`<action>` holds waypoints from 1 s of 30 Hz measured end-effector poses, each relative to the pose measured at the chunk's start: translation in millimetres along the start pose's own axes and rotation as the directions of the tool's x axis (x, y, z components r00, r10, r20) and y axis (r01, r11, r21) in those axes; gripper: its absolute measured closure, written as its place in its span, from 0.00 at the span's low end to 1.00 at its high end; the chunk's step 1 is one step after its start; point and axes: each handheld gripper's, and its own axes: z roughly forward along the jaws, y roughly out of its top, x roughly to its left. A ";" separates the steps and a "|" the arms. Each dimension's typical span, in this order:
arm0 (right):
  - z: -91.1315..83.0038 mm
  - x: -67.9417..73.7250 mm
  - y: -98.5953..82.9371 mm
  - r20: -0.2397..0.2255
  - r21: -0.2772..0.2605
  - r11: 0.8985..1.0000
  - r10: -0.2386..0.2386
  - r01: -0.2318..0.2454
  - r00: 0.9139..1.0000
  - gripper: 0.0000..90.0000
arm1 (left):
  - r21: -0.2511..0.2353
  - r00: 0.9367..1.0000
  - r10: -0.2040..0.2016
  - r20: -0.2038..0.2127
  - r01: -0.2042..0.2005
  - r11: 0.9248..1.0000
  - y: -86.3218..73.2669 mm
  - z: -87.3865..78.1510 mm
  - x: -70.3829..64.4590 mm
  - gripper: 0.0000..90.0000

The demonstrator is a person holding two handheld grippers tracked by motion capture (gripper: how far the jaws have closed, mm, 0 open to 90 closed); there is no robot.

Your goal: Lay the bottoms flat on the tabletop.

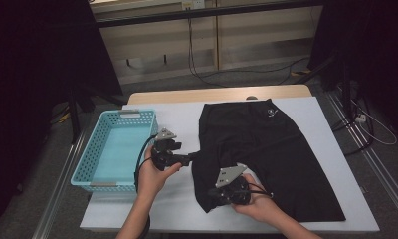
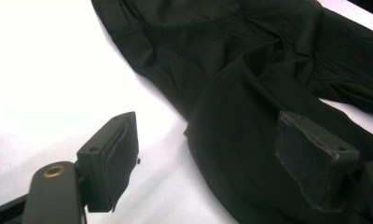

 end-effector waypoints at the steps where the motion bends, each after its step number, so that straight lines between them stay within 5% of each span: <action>1: -0.2 0.1 -0.1 -0.002 0.001 1.000 0.005 -0.005 1.000 0.99 | 0.000 1.000 0.001 -0.001 -0.001 1.000 0.2 0.1 -0.1 0.23; 14: -12.4 30.1 -2.7 -0.114 0.037 0.998 -0.039 0.043 0.993 0.98 | 0.008 1.000 0.009 -0.002 -0.009 1.000 1.5 2.8 -2.0 0.21; 24: -14.7 28.0 -3.2 -0.141 0.051 0.998 -0.028 0.036 0.990 0.98 | 0.034 1.000 0.004 -0.018 -0.003 0.999 -2.5 11.0 -0.4 0.21; 30: -30.2 17.6 -6.9 -0.107 0.035 0.999 -0.008 0.012 0.994 0.99 | 0.057 1.000 -0.004 -0.020 0.005 0.998 -8.6 22.7 -1.0 0.27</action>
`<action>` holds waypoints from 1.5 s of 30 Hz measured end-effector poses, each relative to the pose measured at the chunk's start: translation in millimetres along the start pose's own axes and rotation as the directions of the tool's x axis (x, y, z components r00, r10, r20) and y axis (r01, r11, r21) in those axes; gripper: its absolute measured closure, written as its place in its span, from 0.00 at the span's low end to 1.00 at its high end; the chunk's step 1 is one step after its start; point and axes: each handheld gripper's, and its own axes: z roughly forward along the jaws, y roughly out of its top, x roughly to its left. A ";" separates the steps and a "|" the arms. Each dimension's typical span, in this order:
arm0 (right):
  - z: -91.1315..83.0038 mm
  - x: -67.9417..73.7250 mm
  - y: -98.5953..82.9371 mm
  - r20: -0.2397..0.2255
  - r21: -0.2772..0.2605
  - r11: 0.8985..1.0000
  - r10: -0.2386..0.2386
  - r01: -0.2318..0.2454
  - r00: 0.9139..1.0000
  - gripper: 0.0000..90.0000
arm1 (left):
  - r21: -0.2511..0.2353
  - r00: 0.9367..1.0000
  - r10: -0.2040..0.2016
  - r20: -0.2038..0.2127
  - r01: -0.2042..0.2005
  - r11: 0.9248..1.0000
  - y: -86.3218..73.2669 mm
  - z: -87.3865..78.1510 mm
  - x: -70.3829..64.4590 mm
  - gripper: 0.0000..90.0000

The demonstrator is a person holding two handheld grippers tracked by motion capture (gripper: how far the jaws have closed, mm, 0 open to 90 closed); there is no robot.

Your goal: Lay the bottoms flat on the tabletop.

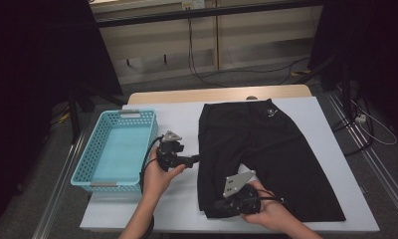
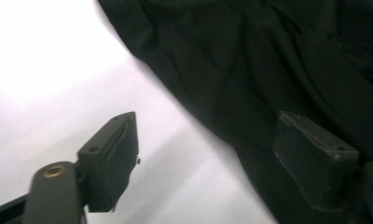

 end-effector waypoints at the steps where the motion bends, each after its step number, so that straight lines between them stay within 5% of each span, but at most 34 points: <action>1: -3.1 -2.8 -1.3 0.005 -0.006 1.000 0.004 -0.004 1.000 0.99 | 0.011 1.000 -0.006 0.006 0.006 1.000 -0.9 2.6 -0.6 0.28; 5: -11.2 -8.7 -6.5 0.014 -0.020 0.999 0.037 -0.036 0.999 0.98 | 0.014 0.999 -0.027 0.025 0.027 1.000 -3.4 13.3 -2.1 0.37; 12: -10.3 -5.2 -8.9 0.006 -0.004 1.000 0.024 -0.024 1.000 0.98 | 0.049 0.999 -0.030 0.044 0.027 0.998 -4.6 29.0 -5.8 0.64; 15: -11.0 -5.7 -9.0 0.014 -0.011 0.999 0.032 -0.032 0.999 0.98 | 0.055 1.000 -0.016 0.027 0.015 0.998 -3.3 33.0 -8.6 0.74; 21: -10.2 -4.1 -8.0 0.020 -0.016 0.999 0.042 -0.042 0.999 0.98 | 0.072 0.997 -0.063 0.051 0.059 0.996 -2.0 35.3 -7.9 0.99; 31: -4.7 2.4 5.6 0.005 -0.069 0.997 0.030 -0.029 1.000 0.98 | -0.009 0.995 -0.098 0.008 0.098 0.995 13.7 4.2 8.7 1.00; 37: 10.3 10.2 16.2 0.010 -0.055 0.998 -0.006 0.007 1.000 0.97 | 0.015 0.994 -0.102 -0.039 0.102 0.995 9.5 -0.3 14.8 1.00; 40: 15.9 12.1 16.6 0.017 -0.036 0.999 -0.009 0.010 1.000 0.86 | 0.029 0.994 -0.101 -0.048 0.103 0.994 7.7 0.2 15.4 1.00; 45: -0.7 2.0 13.1 0.113 -0.066 0.997 0.036 -0.028 0.993 0.69 | 0.040 0.993 -0.084 -0.088 0.088 0.995 3.1 3.5 17.4 0.89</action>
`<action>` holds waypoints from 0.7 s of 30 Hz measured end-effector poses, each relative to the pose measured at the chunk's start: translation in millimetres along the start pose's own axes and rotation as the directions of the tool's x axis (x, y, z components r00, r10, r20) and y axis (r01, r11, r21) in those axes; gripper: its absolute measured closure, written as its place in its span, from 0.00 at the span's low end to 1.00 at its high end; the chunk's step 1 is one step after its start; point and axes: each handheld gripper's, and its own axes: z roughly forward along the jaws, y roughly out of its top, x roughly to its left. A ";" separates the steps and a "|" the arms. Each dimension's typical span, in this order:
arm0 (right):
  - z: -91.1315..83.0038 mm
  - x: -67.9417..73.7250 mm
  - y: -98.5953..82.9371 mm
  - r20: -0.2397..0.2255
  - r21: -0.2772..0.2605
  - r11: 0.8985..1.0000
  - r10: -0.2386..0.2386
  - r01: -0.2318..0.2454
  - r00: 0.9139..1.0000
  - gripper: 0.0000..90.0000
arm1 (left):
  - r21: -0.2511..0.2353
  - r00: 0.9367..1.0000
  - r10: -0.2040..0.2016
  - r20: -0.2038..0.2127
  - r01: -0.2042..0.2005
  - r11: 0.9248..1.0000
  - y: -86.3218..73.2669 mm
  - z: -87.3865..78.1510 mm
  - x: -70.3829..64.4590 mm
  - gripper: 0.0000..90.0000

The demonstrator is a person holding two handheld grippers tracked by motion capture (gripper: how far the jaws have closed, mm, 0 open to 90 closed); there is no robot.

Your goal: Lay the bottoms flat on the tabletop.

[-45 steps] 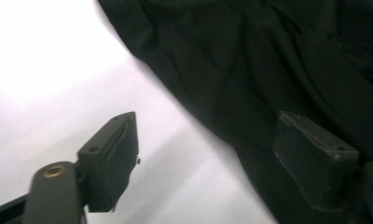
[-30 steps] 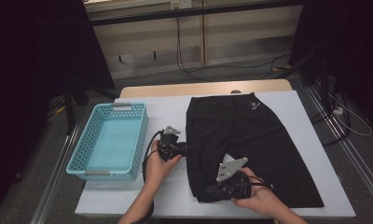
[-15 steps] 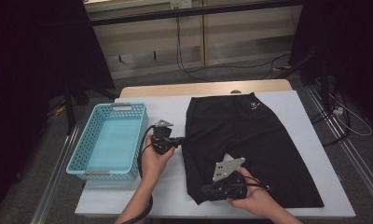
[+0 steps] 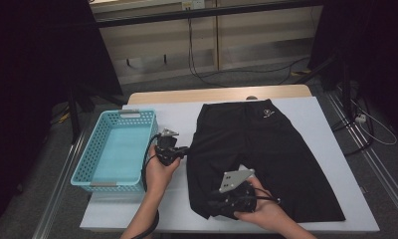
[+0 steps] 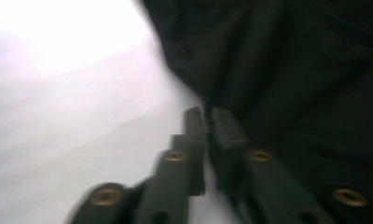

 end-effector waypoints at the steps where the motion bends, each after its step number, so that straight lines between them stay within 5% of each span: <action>1: -4.3 -5.4 -2.3 0.025 -0.002 1.000 0.014 -0.014 1.000 0.69 | -0.010 1.000 -0.006 0.011 0.006 1.000 -0.2 0.7 0.8 0.81; 3: -12.5 -16.7 -8.0 0.075 -0.005 0.999 0.041 -0.041 0.996 0.69 | -0.014 1.000 0.000 0.012 0.000 1.000 -0.8 2.7 0.0 0.63; 6: -21.6 -31.8 -16.4 0.159 0.005 0.996 0.082 -0.084 0.984 0.72 | -0.015 0.999 -0.017 0.034 0.018 1.000 -1.9 6.1 -1.9 0.51; 11: -24.7 -46.4 -27.9 0.237 0.025 0.987 0.149 -0.160 0.960 0.75 | -0.006 0.999 -0.002 0.032 0.003 1.000 -4.5 8.7 -1.3 0.46; 15: -15.5 -50.1 -31.8 0.276 0.078 0.981 0.151 -0.179 0.949 0.78 | -0.002 0.999 0.006 0.031 -0.006 1.000 -5.5 8.4 -1.3 0.45; 18: -12.6 -54.1 -32.5 0.211 0.061 0.976 0.190 -0.207 0.959 0.97 | 0.001 0.999 0.010 0.033 -0.010 1.000 -6.1 8.2 -1.5 0.44; 21: -13.7 -52.7 -30.1 0.209 0.076 0.979 0.168 -0.188 0.963 0.99 | 0.003 0.999 0.008 0.040 -0.009 1.000 -7.2 8.3 -0.9 0.45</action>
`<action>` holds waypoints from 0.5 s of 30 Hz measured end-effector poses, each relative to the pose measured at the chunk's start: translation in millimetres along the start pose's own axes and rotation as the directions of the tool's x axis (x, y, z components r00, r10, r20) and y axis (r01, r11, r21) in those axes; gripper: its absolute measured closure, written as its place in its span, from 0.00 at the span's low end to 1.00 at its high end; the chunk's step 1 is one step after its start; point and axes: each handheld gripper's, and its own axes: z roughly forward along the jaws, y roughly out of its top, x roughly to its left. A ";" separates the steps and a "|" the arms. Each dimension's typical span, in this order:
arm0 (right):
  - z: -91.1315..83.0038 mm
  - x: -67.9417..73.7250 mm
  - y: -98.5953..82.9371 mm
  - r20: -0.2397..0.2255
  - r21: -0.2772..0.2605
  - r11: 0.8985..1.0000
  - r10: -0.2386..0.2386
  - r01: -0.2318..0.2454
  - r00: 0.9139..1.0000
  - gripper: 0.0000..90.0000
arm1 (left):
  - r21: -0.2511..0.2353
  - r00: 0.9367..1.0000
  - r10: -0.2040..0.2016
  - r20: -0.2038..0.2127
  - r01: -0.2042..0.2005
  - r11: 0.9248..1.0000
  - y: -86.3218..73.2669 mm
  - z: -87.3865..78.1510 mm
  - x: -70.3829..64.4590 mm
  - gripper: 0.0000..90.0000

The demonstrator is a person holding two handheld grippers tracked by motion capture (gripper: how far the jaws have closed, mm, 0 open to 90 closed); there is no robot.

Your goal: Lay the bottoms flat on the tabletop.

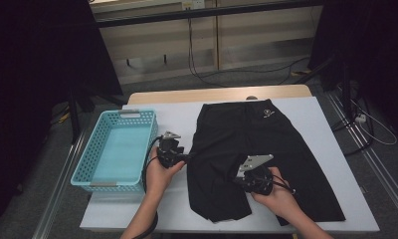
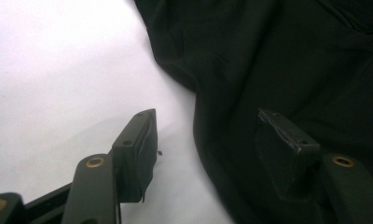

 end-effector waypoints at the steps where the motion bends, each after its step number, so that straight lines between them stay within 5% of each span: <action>1: -2.5 -0.3 0.0 0.006 0.001 1.000 0.005 -0.005 1.000 0.99 | 0.000 1.000 0.002 0.001 -0.002 1.000 -0.3 -0.1 0.2 0.45; 10: -12.7 -26.8 -13.1 0.129 -0.015 0.998 0.062 -0.061 0.990 0.99 | 0.001 1.000 0.023 -0.002 -0.023 1.000 -1.0 4.0 -3.2 0.46; 15: -10.6 -22.1 -10.4 0.128 -0.016 0.999 0.034 -0.033 0.991 0.91 | 0.021 1.000 0.024 -0.004 -0.024 1.000 -3.1 5.6 -2.4 0.51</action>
